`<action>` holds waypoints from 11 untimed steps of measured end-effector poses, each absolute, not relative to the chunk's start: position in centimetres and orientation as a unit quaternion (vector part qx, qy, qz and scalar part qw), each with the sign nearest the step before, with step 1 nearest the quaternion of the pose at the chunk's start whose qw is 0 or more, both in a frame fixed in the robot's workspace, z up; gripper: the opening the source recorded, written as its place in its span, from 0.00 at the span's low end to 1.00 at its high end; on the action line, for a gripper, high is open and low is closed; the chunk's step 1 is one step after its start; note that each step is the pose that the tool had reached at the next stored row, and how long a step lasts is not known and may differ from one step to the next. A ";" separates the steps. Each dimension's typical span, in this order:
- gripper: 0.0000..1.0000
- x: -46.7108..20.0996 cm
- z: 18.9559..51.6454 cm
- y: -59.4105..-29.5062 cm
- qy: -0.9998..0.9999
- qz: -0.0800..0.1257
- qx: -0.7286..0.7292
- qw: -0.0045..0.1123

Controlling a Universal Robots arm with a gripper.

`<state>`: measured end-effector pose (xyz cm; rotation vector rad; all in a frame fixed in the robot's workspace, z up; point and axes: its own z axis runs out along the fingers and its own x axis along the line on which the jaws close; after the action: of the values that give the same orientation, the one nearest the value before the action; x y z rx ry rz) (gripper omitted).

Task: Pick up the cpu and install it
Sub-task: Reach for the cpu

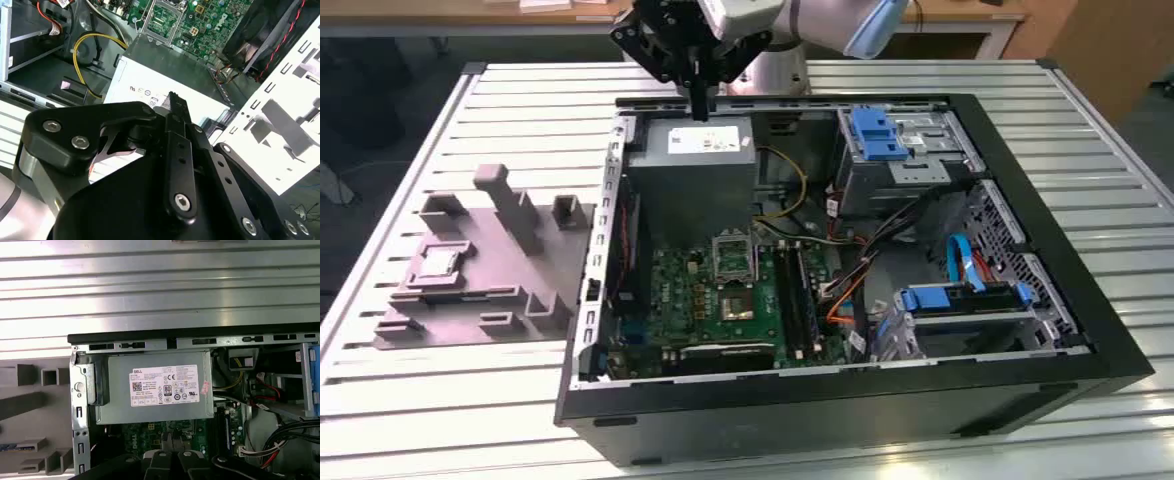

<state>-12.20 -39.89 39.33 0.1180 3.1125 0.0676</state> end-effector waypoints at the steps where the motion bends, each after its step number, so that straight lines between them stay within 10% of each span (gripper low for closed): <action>1: 0.11 -12.2 39.3 -39.9 0.999 0.022 0.038 0.013; 11: 0.11 -12.4 39.3 -39.9 0.999 0.022 0.038 0.013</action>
<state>-12.37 -39.89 39.33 0.1181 3.1124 0.0677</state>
